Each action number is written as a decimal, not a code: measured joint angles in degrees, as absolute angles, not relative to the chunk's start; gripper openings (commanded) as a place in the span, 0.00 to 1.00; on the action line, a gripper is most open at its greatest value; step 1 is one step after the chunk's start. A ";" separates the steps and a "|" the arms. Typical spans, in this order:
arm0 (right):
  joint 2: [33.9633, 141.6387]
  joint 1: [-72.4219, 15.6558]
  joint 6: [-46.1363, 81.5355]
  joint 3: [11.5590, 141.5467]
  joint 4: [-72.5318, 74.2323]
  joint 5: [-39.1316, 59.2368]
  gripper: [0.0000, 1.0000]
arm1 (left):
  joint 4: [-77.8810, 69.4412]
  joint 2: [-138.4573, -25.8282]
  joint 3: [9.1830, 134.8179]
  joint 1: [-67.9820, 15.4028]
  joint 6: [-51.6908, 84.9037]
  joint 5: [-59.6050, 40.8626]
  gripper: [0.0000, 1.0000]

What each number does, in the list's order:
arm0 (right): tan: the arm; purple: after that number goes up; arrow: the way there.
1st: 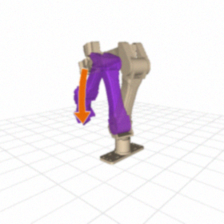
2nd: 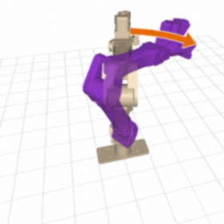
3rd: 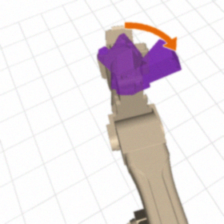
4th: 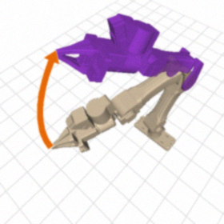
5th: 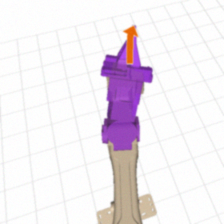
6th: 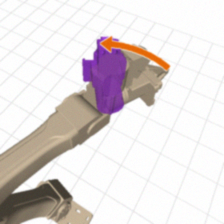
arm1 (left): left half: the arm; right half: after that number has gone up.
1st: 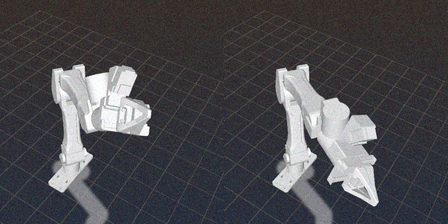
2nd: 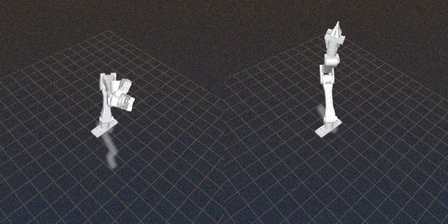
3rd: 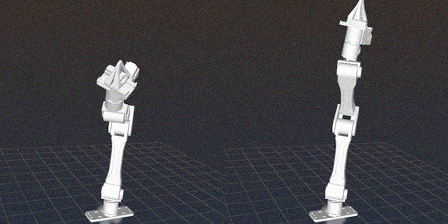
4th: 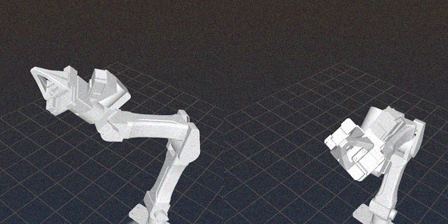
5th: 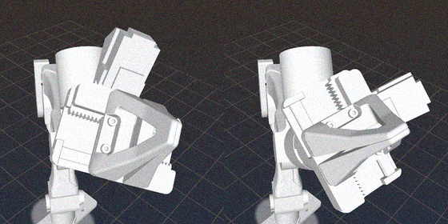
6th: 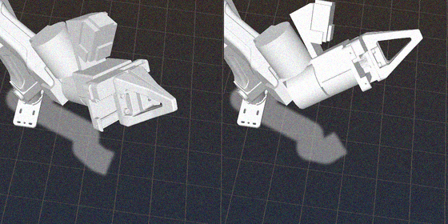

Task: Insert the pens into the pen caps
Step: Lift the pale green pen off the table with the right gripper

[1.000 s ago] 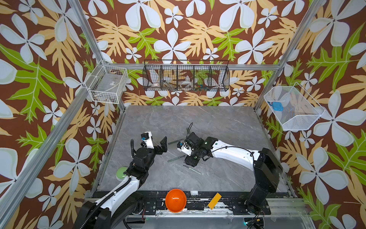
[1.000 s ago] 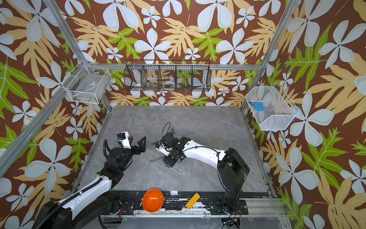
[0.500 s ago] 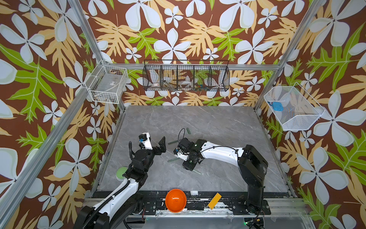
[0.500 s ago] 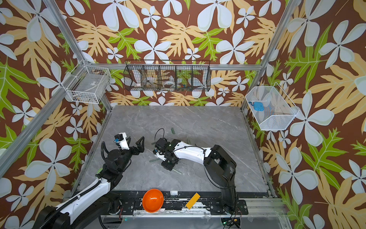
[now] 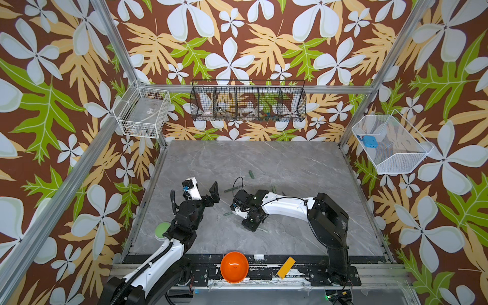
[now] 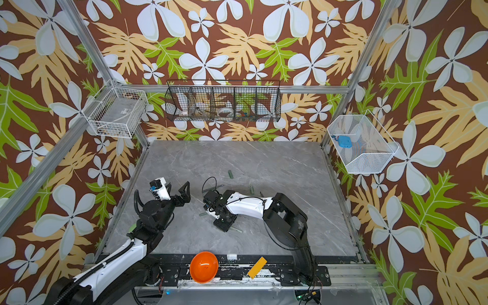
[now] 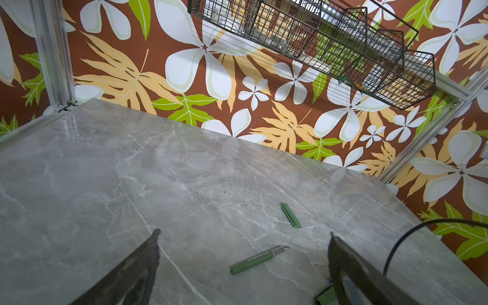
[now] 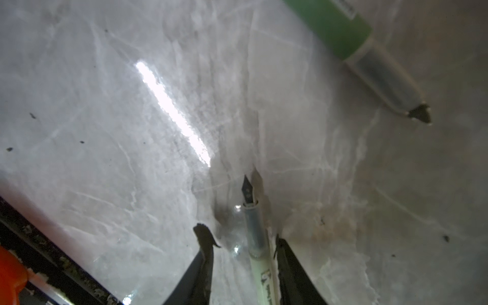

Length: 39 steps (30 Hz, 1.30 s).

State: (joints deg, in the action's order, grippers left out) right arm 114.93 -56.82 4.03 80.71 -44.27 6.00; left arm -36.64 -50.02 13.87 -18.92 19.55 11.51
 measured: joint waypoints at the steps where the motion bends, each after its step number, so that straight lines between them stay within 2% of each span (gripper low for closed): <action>1: 115.09 -56.99 4.12 80.71 -44.21 6.00 0.35 | -36.62 -50.04 13.89 -18.94 19.57 11.51 1.00; 11: 116.01 -57.91 5.52 80.73 -43.75 2.92 0.30 | -36.62 -50.04 13.91 -18.94 19.57 11.53 1.00; 18: 116.42 -58.48 5.80 80.73 -43.57 0.34 0.21 | -36.62 -50.26 13.91 -18.92 19.57 11.53 1.00; 24: 116.05 -58.48 6.85 80.12 -42.81 -0.12 0.20 | -36.60 -50.46 13.96 -18.92 19.57 11.53 1.00; 27: 115.79 -58.48 7.07 79.40 -41.95 -0.40 0.14 | -36.60 -50.46 13.98 -18.92 19.57 11.51 1.00; 39: 112.60 -56.90 9.34 75.07 -34.68 -1.56 0.04 | -36.25 -50.94 14.52 -18.92 19.57 11.09 1.00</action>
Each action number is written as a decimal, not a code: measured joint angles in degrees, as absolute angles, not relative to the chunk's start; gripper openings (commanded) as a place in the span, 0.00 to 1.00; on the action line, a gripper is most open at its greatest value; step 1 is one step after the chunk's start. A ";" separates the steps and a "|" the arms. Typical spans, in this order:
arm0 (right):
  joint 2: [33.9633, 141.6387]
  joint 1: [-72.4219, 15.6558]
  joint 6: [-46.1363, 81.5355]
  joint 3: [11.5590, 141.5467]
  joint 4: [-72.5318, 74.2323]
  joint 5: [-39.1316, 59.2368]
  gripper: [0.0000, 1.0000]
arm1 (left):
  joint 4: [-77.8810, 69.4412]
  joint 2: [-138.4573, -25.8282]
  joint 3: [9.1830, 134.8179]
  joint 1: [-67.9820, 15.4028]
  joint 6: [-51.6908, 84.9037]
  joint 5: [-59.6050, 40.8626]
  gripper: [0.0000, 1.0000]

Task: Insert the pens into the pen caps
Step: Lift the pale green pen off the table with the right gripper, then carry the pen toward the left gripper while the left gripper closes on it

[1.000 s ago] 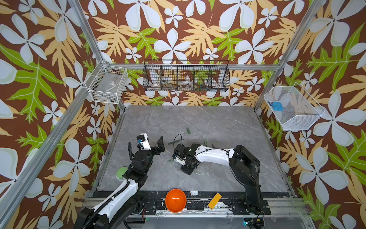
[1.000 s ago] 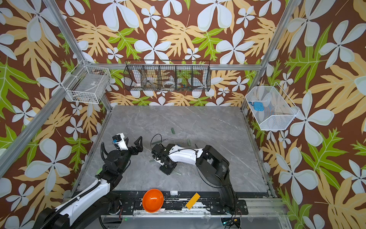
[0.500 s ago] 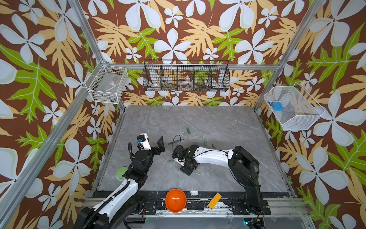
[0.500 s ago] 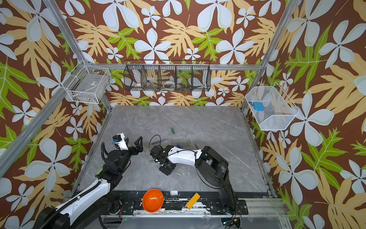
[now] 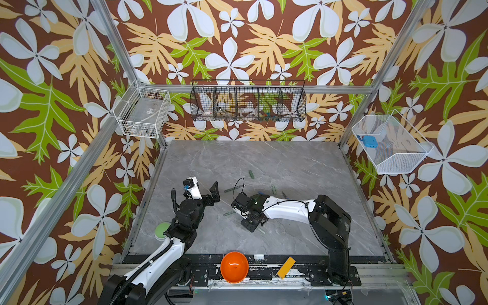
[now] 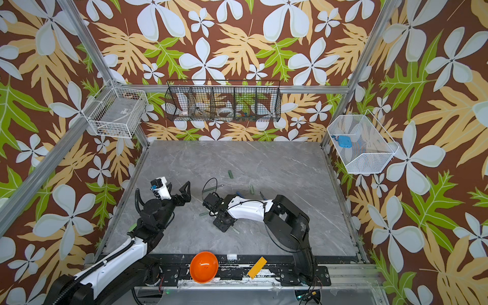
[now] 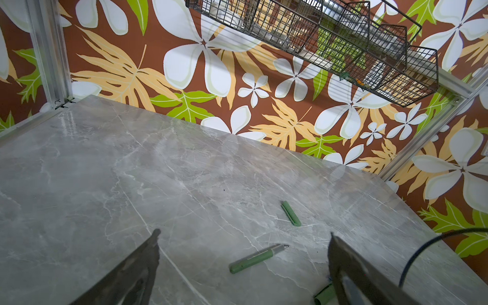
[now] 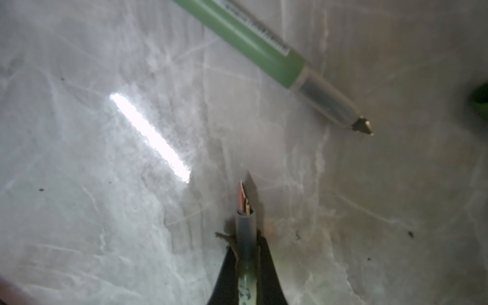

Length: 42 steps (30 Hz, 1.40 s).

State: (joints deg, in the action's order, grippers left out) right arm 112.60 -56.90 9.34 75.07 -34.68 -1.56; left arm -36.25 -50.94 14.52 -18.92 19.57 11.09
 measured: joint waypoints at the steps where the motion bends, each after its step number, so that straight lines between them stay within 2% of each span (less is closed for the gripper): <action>1: 112.09 -56.36 10.07 74.43 -33.95 -1.50 0.04 | -36.23 -50.96 14.52 -18.92 19.57 11.09 1.00; 10: 102.35 -49.47 13.93 66.30 -25.89 0.27 0.03 | -35.83 -53.15 15.66 -18.92 19.55 9.10 1.00; 19: 87.53 -38.02 23.16 49.25 -3.88 10.83 0.03 | -35.79 -58.43 18.63 -18.92 19.31 0.36 1.00; 23: 83.31 -34.92 26.96 44.05 6.11 16.36 0.03 | -36.97 -61.14 19.20 -18.92 19.31 -7.07 1.00; 33: 78.54 -34.11 29.67 39.57 21.15 22.13 0.05 | -45.84 -74.32 23.33 -19.22 23.64 -34.61 1.00; 38: 78.67 -34.09 30.02 38.96 25.69 22.63 0.05 | -49.08 -77.62 24.47 -20.56 25.69 -42.46 1.00; 42: 80.36 -34.20 31.48 38.85 30.96 23.70 0.05 | -51.66 -81.12 25.71 -21.30 27.97 -46.74 0.96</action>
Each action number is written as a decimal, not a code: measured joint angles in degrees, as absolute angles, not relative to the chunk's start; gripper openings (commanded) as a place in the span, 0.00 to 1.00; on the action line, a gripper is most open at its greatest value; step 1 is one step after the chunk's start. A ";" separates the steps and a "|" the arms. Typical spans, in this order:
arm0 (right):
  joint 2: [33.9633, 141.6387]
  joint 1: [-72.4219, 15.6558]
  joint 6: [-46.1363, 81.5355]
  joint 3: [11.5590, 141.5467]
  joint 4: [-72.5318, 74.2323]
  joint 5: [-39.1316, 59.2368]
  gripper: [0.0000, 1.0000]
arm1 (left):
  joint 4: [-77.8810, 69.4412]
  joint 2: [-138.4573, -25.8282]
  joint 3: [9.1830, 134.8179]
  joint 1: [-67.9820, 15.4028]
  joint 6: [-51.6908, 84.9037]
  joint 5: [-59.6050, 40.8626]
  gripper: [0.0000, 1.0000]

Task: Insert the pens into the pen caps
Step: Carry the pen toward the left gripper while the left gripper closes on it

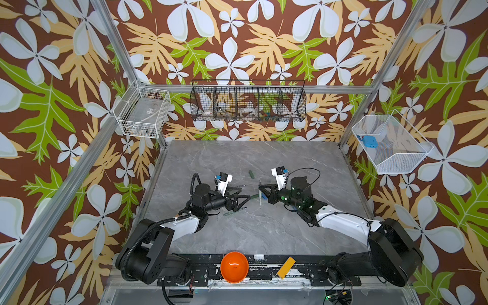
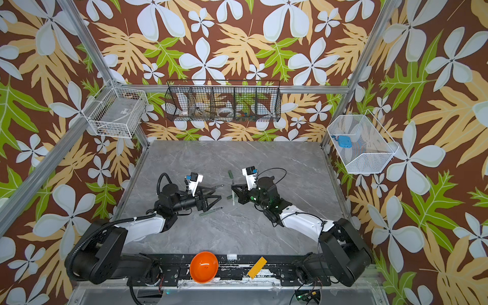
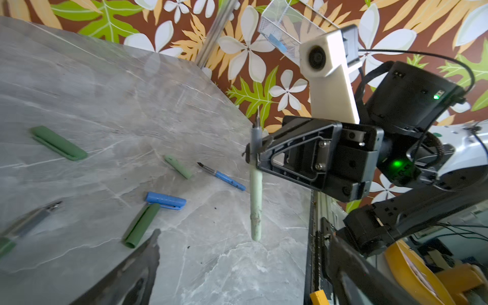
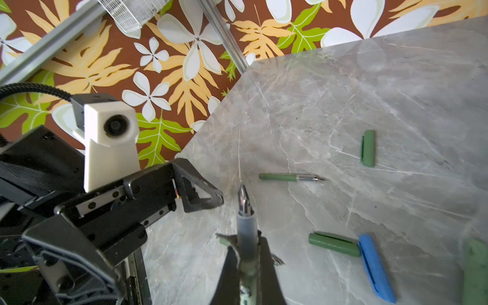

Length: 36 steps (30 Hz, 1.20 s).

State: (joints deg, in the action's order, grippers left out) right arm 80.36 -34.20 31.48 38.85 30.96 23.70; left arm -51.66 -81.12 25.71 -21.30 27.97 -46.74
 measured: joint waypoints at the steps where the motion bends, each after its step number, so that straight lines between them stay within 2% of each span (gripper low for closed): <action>1: 81.06 -34.33 32.01 38.83 32.47 23.94 0.06 | -52.64 -82.02 25.82 -21.45 28.82 -47.75 0.96; 8: 85.49 -36.42 34.50 39.62 40.82 25.41 0.06 | -57.36 -84.99 26.37 -22.46 32.80 -51.88 0.89; 15: 89.71 -37.82 37.45 40.86 47.35 27.09 0.06 | -59.51 -86.39 26.87 -22.76 34.81 -53.69 0.73; 17: 90.45 -37.78 37.71 40.88 48.71 27.22 0.06 | -60.14 -86.67 27.05 -22.76 35.53 -54.15 0.72; 32: 91.09 -38.39 38.98 40.53 52.31 28.08 0.06 | -60.60 -87.81 27.51 -22.79 36.32 -54.74 0.50; 36: 91.22 -38.39 38.98 40.49 52.95 28.08 0.06 | -60.38 -88.12 28.03 -22.79 36.27 -54.72 0.48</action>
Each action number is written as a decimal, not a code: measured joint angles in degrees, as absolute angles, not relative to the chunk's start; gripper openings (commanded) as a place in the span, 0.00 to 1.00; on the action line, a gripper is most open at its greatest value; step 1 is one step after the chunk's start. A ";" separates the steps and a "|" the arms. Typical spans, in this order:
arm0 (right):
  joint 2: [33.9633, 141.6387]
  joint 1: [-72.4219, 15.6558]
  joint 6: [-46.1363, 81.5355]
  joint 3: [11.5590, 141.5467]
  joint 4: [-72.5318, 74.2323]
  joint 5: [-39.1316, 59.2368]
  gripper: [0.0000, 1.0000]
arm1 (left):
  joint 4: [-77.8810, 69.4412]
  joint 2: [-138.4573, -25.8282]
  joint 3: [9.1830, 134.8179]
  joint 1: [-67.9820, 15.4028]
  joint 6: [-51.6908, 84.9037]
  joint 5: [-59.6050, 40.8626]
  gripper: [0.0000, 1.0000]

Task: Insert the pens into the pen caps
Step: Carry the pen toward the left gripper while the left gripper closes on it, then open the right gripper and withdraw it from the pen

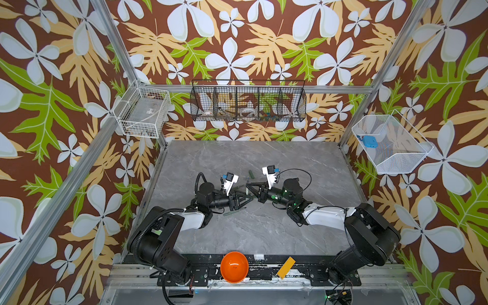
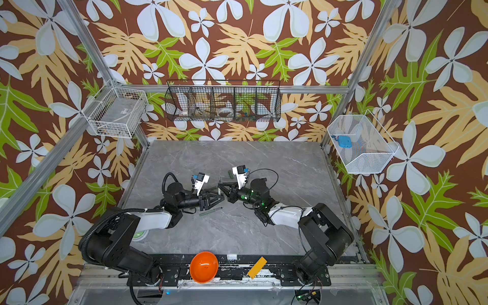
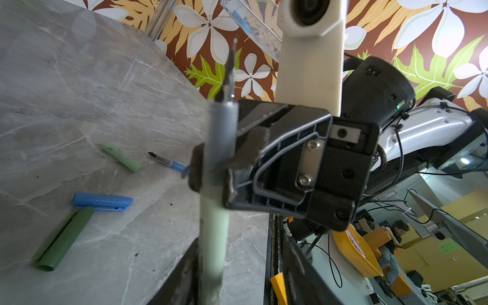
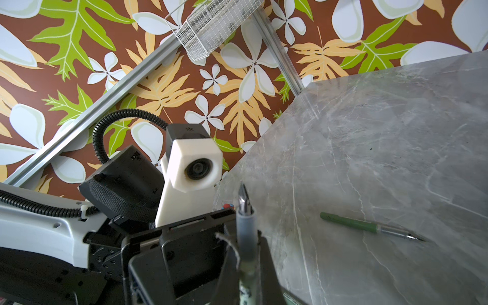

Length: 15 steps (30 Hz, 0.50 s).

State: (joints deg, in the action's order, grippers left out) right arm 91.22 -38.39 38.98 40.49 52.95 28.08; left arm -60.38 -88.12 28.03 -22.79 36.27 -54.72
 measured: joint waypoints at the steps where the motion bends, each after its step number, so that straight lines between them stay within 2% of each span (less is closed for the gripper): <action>1: 91.39 -38.39 39.03 40.47 53.21 28.08 0.06 | -60.18 -88.12 28.18 -22.79 36.21 -54.70 0.47; 5: 91.92 -38.57 40.03 40.16 54.15 28.21 0.06 | -58.59 -88.09 28.56 -22.79 35.57 -54.48 0.43; 8: 92.29 -38.68 40.27 39.81 54.94 28.21 0.06 | -57.39 -88.05 28.88 -22.79 34.59 -54.33 0.35; 9: 92.40 -38.76 40.38 39.75 55.31 28.21 0.06 | -56.95 -87.96 28.93 -22.79 34.44 -54.24 0.32; 13: 92.27 -39.05 40.51 39.57 56.16 28.42 0.07 | -54.63 -87.31 29.06 -22.79 33.32 -53.52 0.05; 15: 91.77 -39.00 40.42 39.35 56.07 28.16 0.11 | -53.12 -86.91 29.47 -22.81 32.38 -53.06 0.00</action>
